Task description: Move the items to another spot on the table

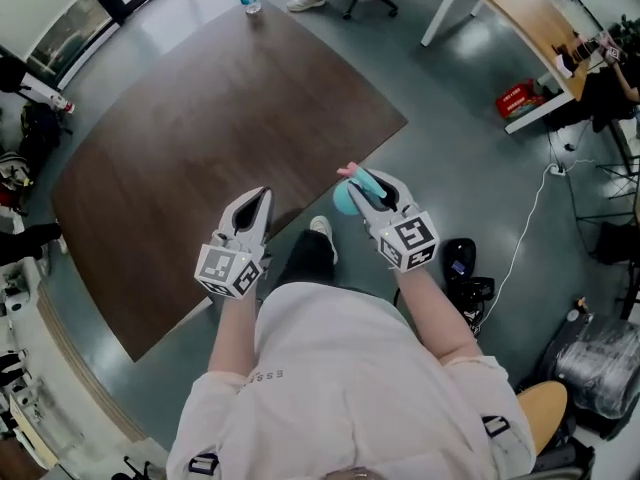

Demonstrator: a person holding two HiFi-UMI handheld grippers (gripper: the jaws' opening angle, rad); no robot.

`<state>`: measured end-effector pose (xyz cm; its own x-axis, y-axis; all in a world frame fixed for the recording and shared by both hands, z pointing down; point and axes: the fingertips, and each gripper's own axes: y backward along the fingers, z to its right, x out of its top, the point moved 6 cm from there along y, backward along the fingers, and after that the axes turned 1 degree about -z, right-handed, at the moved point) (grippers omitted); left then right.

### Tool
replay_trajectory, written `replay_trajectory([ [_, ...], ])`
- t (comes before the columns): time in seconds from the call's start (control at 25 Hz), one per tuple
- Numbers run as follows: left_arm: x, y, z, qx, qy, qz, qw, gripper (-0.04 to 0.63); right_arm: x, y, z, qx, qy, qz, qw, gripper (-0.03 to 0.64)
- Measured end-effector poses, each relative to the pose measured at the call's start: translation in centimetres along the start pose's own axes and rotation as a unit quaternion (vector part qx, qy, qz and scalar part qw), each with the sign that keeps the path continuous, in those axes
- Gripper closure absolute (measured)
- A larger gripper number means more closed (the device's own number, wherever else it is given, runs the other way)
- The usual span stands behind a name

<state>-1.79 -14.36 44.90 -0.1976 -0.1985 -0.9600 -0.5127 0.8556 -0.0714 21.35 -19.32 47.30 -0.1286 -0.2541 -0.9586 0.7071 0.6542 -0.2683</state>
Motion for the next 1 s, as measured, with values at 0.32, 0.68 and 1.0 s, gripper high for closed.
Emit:
replay_trajectory([
  [0.32, 0.0, -9.2, -1.2, -0.030, 0.012, -0.002, 0.9995, 0.580, 0.7, -1.2, 7.7, -0.035, -0.009, -0.010, 0.999, 0.485],
  [0.68, 1.7, -15.7, -4.3, -0.015, 0.014, -0.001, 0.9998, 0.580, 3.3, -6.4, 14.6, -0.037, 0.000, -0.014, 0.999, 0.485],
  [1.0, 2.8, -16.4, -7.7, 0.065, 0.014, 0.012, 0.9977, 0.580, 5.6, -13.3, 17.6, 0.023, 0.016, -0.016, 0.999, 0.485],
])
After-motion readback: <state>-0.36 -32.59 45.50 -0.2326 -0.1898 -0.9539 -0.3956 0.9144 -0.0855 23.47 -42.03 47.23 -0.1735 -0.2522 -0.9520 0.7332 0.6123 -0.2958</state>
